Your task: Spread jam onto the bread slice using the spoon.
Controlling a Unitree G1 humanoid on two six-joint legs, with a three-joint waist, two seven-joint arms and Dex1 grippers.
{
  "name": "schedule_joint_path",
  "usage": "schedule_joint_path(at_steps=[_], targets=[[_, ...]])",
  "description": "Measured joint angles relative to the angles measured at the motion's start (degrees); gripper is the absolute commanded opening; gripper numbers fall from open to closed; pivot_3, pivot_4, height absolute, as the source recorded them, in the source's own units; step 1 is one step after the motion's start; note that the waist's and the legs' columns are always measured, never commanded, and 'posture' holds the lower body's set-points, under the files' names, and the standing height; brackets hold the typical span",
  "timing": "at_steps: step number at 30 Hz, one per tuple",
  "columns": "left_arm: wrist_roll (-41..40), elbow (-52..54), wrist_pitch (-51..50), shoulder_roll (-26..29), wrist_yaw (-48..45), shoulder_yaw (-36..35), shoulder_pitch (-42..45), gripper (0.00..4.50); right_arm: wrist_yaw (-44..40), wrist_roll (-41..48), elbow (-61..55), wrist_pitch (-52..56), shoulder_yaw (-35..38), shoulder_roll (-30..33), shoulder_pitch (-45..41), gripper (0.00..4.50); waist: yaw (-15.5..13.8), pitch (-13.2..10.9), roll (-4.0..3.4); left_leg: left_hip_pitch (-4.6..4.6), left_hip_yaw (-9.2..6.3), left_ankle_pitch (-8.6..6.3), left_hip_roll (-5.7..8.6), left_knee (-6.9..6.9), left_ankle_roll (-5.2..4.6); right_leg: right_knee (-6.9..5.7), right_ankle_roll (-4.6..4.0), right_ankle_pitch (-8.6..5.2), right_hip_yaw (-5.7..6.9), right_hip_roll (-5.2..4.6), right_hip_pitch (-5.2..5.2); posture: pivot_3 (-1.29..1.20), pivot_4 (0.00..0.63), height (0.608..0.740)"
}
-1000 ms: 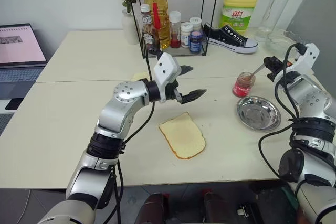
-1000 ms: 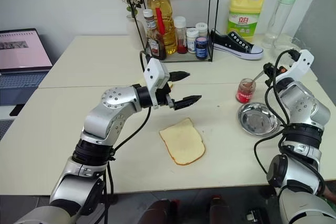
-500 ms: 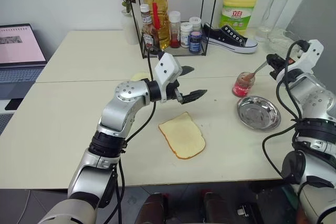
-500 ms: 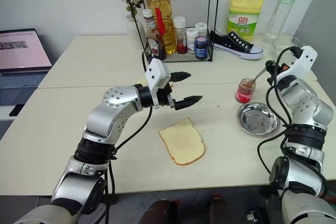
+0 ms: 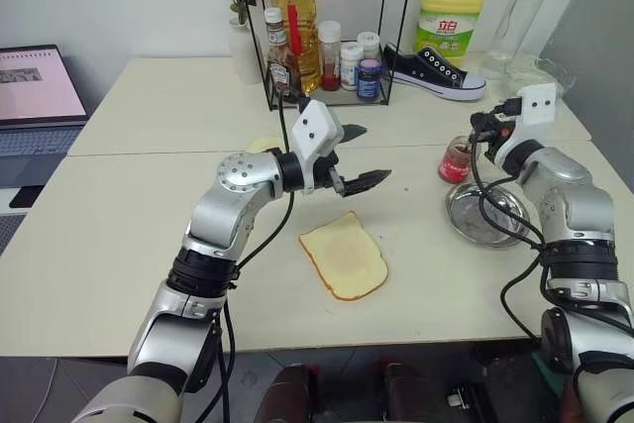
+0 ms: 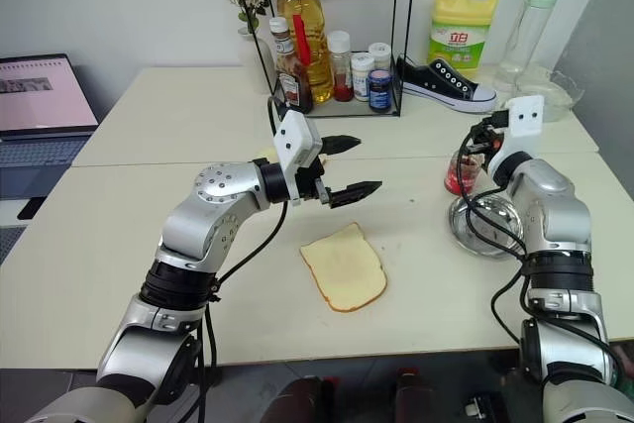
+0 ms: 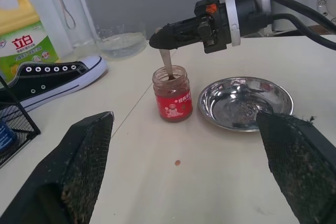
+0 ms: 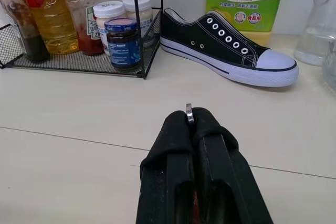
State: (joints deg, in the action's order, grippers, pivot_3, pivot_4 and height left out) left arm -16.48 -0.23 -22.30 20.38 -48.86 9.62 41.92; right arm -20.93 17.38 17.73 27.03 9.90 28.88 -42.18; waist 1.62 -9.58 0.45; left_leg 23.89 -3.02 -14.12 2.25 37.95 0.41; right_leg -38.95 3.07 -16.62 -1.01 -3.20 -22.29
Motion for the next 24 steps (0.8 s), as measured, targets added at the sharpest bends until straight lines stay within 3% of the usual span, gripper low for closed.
schedule_joint_path(at_steps=[5, 24], targets=[[0.0, 0.12, 0.0, 0.06, 0.03, 0.0, 0.0, 4.5, 0.21, 1.81, 0.0, 2.67, 1.59, -1.66, 0.0, 0.02, 0.01, 0.0, 0.0, 0.0, -0.01, 0.0, -0.01, 0.0, 0.0, 0.0, 0.0, 0.0, 0.0, 0.0, 0.0, 0.0, 0.15, 0.74], [0.03, -0.07, 0.13, 0.02, -0.09, 0.0, 0.04, 4.5, 15.0, 19.28, 3.38, 17.15, 24.37, -6.58, -6.01, 0.02, 0.02, 0.0, 0.0, 0.0, 0.01, 0.0, -0.01, -0.02, -0.01, -0.01, 0.0, 0.0, -0.01, 0.0, 0.0, 0.0, 0.15, 0.74]])
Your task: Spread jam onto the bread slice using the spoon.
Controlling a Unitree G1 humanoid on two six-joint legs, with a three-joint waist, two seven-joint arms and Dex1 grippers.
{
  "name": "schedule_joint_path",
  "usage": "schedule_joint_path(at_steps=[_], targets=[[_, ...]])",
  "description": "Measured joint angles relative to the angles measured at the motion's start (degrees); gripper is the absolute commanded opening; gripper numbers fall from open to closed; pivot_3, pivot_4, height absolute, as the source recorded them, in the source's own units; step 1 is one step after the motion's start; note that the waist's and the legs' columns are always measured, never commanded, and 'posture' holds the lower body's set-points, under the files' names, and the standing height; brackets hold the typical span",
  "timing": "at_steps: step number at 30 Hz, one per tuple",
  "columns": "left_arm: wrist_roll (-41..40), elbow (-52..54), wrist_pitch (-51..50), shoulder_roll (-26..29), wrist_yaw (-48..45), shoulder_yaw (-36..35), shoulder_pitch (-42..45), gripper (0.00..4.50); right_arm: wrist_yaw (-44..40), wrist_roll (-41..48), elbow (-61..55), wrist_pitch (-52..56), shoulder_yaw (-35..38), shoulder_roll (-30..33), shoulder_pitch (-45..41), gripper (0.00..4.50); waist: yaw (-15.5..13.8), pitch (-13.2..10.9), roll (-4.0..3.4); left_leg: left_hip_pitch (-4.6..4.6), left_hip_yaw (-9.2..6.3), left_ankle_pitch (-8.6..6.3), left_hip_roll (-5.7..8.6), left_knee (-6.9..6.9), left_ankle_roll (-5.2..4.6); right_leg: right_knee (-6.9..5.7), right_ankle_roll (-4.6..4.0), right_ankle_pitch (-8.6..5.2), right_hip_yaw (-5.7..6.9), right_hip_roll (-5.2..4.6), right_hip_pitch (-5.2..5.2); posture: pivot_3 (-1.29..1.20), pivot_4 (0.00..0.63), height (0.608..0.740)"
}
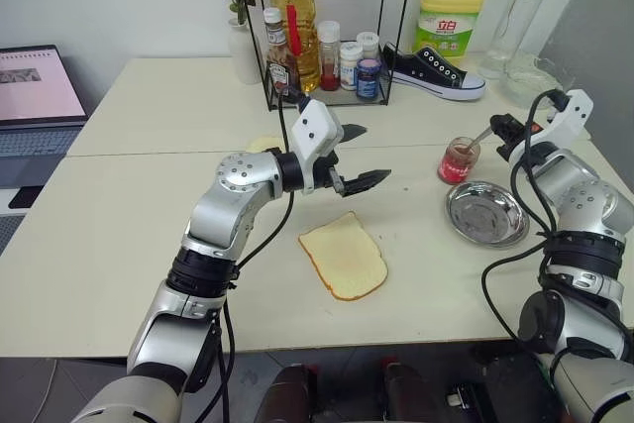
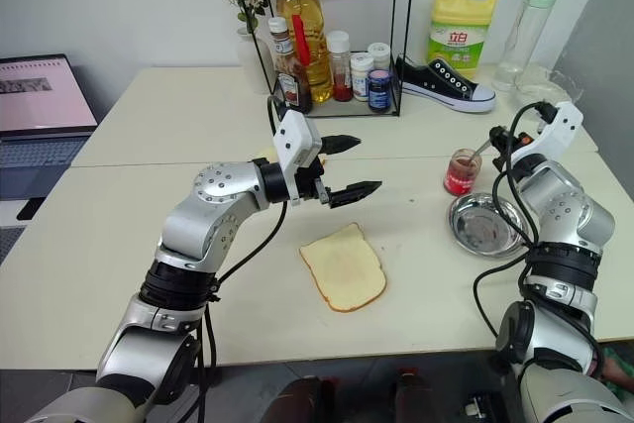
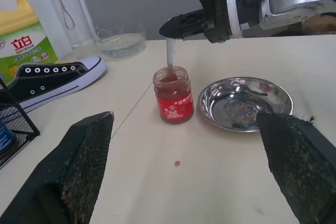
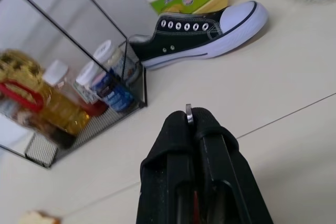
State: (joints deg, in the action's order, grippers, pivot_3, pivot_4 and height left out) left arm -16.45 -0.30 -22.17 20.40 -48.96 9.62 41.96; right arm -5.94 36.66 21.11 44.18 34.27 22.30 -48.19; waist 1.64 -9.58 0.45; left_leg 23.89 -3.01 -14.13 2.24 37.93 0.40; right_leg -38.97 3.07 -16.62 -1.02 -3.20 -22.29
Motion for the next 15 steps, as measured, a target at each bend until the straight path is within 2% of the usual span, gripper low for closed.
schedule_joint_path(at_steps=[15], targets=[[0.31, -0.63, 0.18, 0.0, -0.45, 0.0, 0.76, 4.5, 4.78, 5.05, 1.59, 1.11, 4.77, 0.2, -0.22, 0.02, 0.03, 0.0, 0.0, 0.0, 0.02, 0.0, 0.0, -0.01, -0.01, 0.0, 0.0, 0.0, -0.01, 0.0, 0.0, 0.0, 0.15, 0.74]])
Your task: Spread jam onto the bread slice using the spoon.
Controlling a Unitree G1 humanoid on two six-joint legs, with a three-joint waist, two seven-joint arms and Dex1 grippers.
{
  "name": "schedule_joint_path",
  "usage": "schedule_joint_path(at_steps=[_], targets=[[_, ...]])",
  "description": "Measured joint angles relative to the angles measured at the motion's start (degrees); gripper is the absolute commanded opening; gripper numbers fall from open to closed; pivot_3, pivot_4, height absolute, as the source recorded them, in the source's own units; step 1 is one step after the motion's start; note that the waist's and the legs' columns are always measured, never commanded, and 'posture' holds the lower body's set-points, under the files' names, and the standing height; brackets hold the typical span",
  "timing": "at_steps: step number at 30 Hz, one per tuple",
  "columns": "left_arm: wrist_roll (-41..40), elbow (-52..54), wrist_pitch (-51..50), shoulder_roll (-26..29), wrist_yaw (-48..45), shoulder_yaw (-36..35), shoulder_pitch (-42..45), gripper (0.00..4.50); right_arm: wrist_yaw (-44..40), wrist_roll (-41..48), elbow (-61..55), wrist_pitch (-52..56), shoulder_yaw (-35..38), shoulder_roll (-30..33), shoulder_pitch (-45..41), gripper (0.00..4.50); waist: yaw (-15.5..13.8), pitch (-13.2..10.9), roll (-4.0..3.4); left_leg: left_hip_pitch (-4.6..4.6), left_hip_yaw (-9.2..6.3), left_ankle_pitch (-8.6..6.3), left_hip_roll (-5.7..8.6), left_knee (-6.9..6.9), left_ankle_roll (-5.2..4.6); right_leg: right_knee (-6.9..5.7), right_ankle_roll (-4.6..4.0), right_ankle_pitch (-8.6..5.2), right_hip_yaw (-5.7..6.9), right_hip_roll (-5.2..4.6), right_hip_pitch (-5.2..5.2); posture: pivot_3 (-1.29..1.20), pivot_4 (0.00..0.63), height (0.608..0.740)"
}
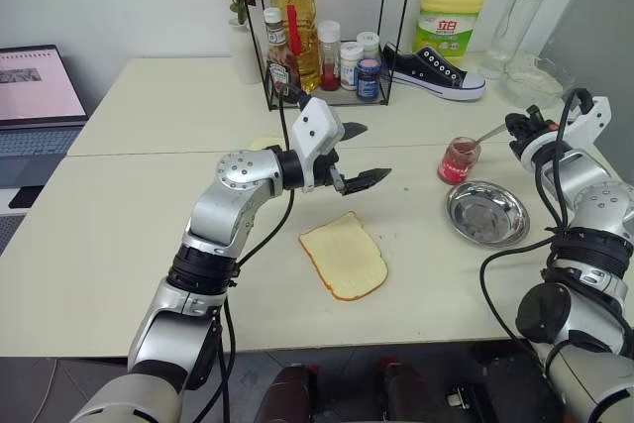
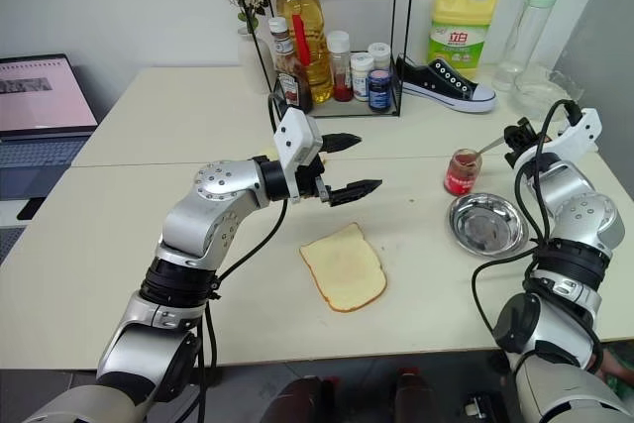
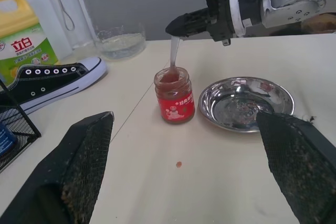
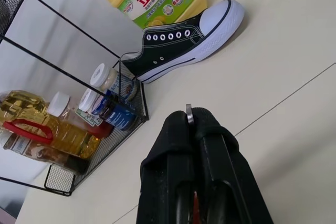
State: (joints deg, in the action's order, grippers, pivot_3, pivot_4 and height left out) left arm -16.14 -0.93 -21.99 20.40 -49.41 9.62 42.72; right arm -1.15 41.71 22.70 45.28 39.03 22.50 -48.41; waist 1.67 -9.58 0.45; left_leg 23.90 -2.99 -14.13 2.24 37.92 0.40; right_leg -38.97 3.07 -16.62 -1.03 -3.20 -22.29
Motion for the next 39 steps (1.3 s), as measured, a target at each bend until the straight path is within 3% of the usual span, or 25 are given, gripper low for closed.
schedule_joint_path(at_steps=[8, 17, 39], targets=[[0.24, -0.28, 0.05, -0.04, -0.11, 0.0, 0.02, 4.5, -3.72, -3.25, -1.19, -2.37, -6.66, 2.44, 0.96, 0.02, 0.03, 0.0, 0.0, 0.0, 0.0, 0.0, -0.01, 0.0, 0.0, 0.0, 0.0, 0.0, 0.0, 0.01, 0.0, 0.0, 0.15, 0.74], [0.27, -0.45, 0.07, -0.04, -0.13, 0.0, 0.02, 4.5, -4.39, -4.25, -1.22, -3.22, -7.46, 2.75, 1.08, 0.02, -0.03, 0.0, 0.0, 0.0, -0.01, 0.0, 0.0, 0.01, 0.0, 0.0, 0.0, 0.0, 0.0, 0.0, 0.0, 0.0, 0.15, 0.74], [0.27, -1.39, 0.18, 0.08, -0.82, -0.04, 0.42, 4.5, 4.19, 8.67, -0.13, -1.01, 4.89, -0.33, 0.22, 0.02, -0.03, 0.0, 0.0, 0.01, 0.0, 0.0, 0.0, 0.0, 0.0, 0.0, 0.0, 0.0, 0.0, 0.0, 0.0, 0.0, 0.15, 0.74]])
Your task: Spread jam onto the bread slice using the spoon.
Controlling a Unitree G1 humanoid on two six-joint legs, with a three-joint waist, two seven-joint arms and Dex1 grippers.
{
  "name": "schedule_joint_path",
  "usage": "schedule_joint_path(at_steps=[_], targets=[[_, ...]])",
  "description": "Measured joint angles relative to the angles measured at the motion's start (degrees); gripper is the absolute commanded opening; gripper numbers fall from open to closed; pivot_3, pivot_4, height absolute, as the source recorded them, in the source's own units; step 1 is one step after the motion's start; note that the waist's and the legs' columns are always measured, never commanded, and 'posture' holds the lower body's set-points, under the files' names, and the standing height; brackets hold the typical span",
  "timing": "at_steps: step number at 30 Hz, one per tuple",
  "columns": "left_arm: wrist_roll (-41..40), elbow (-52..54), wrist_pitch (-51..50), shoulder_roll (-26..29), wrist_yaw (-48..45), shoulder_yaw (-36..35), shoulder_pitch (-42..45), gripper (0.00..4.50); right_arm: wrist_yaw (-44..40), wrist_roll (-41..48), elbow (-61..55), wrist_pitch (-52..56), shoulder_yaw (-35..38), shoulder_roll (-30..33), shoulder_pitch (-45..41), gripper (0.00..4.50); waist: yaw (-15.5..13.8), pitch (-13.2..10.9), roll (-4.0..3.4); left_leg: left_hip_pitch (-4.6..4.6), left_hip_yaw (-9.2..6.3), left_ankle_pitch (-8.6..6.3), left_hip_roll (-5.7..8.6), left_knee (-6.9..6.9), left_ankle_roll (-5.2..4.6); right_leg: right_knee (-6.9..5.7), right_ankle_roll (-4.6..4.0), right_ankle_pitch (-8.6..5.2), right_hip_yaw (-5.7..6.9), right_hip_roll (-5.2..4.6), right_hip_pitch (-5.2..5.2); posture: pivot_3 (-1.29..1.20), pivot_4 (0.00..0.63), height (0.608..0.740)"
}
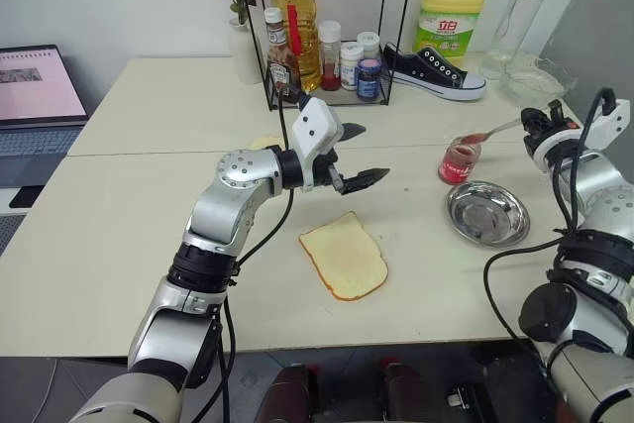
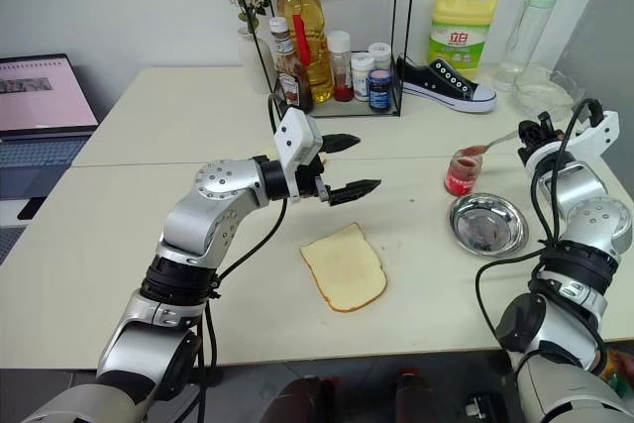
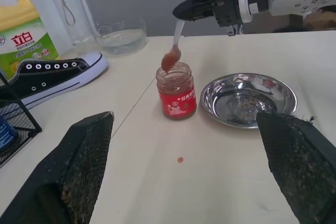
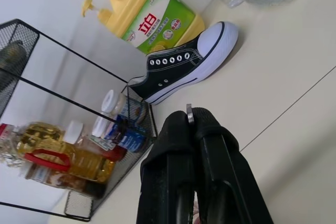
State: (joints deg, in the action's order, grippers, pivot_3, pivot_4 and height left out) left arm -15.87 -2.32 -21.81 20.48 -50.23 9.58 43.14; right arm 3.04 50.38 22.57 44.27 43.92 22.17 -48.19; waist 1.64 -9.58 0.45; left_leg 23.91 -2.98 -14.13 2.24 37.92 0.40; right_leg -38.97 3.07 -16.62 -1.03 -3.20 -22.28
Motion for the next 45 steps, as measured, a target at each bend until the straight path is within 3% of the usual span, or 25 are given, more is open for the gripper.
schedule_joint_path(at_steps=[8, 16, 22, 24, 32, 38, 45], targets=[[-2.11, -0.01, -0.04, 1.95, -4.55, -0.89, 0.25, 4.5, 5.0, 9.19, -5.67, 0.82, 3.83, -1.65, 0.01, 0.02, 0.04, 0.0, 0.0, 0.0, 0.0, 0.0, -0.01, -0.01, -0.01, 0.0, 0.0, 0.0, 0.0, 0.01, 0.0, 0.0, 0.15, 0.74], [-5.71, 4.14, -2.18, 7.99, -9.7, -3.2, -1.51, 4.5, 10.79, 18.01, -15.29, 3.72, 1.25, -5.87, 0.14, 0.02, 0.36, -0.01, -0.04, -0.01, -0.01, 0.0, -0.06, -0.07, -0.01, 0.0, 0.0, 0.0, -0.01, 0.03, -0.04, 0.0, 0.15, 0.74], [-10.63, 14.07, -8.31, 16.89, -12.37, -6.14, -12.7, 4.5, 17.27, 28.24, -25.61, 7.42, -5.45, -10.45, 3.97, 0.02, 0.64, -0.01, -0.1, 0.0, -0.07, 0.0, -0.13, -0.09, 0.0, 0.0, -0.04, -0.02, -0.02, 0.03, -0.06, 0.0, 0.15, 0.74], [-14.37, 21.0, -12.07, 20.57, -12.27, -9.99, -18.72, 4.5, 19.84, 34.48, -31.17, 9.03, -10.13, -12.64, 7.18, 0.02, 0.77, -0.03, -0.12, 0.0, -0.1, -0.01, -0.18, -0.12, -0.01, 0.04, -0.06, -0.03, -0.1, -0.07, -0.06, 0.0, 0.15, 0.74], [-23.34, 36.38, -19.8, 23.22, -5.89, -20.32, -36.15, 4.5, 23.78, 47.79, -37.44, 9.61, -22.81, -11.29, 16.11, 0.02, -0.02, -0.03, -0.1, -0.02, -0.25, -0.01, -0.07, -0.06, -0.01, 0.05, -0.06, -0.03, -0.02, -0.05, 0.06, 0.0, 0.15, 0.74], [-21.77, 39.81, -17.15, 23.35, -3.88, -23.32, -47.43, 4.5, 17.67, 45.55, -37.89, 10.44, -30.11, -5.83, 19.13, 0.02, 0.16, -0.03, -0.12, -0.06, -0.18, -0.01, -0.1, -0.12, -0.02, 0.05, -0.08, -0.05, -0.01, 0.02, 0.03, 0.0, 0.15, 0.74], [-19.61, 39.89, -12.78, 23.07, -2.19, -23.35, -52.06, 4.5, -2.17, 25.64, -43.43, 11.29, -42.48, 4.28, 20.66, 0.02, -0.09, -0.04, -0.12, -0.05, -0.22, -0.02, -0.09, -0.1, -0.02, 0.09, -0.1, -0.06, 0.04, 0.01, 0.04, 0.0, 0.15, 0.74]])
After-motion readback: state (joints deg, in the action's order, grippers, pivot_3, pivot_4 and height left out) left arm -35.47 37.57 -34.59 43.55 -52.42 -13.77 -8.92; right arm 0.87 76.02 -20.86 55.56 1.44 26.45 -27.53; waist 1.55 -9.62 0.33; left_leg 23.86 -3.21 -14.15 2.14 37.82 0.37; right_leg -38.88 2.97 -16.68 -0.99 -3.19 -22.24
